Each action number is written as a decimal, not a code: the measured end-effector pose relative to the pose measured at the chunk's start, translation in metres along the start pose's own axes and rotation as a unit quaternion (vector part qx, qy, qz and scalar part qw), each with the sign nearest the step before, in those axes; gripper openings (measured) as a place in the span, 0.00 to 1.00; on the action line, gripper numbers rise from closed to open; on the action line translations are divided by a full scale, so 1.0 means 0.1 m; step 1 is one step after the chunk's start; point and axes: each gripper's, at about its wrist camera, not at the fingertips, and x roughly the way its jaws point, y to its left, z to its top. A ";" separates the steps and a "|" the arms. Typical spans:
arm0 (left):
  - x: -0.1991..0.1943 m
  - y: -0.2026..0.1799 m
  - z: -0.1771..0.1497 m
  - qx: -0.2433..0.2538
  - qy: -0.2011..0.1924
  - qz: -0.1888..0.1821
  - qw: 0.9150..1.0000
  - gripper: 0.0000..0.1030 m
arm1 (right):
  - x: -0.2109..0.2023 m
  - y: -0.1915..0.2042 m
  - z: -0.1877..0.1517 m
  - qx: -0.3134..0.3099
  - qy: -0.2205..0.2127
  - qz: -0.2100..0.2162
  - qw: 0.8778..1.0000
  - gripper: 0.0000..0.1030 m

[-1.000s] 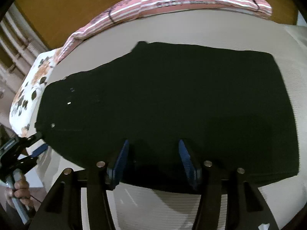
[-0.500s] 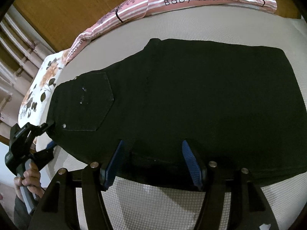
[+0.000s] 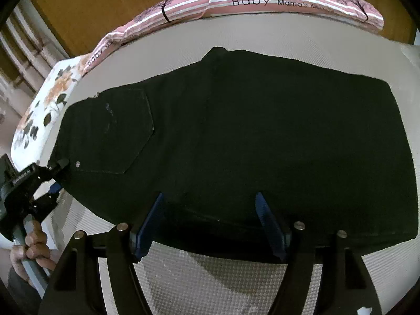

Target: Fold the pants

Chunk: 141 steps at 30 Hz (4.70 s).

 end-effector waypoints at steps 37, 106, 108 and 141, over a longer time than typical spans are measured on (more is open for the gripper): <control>-0.31 -1.46 -0.13 0.202 -0.069 0.023 0.977 0.25 | -0.50 -0.60 -0.04 0.029 -0.027 0.018 0.999 0.72; 0.46 -2.60 -1.70 0.426 0.100 -0.058 0.897 0.48 | -0.77 -1.95 0.06 0.187 -0.088 0.118 0.971 0.72; 0.45 -2.46 -1.59 0.411 0.094 -0.042 0.906 0.48 | -0.71 -1.94 0.07 0.187 -0.078 0.121 0.972 0.71; 0.82 -2.03 -1.40 0.370 0.114 0.052 0.921 0.58 | -0.02 -1.79 0.70 0.068 -0.029 0.205 0.976 0.40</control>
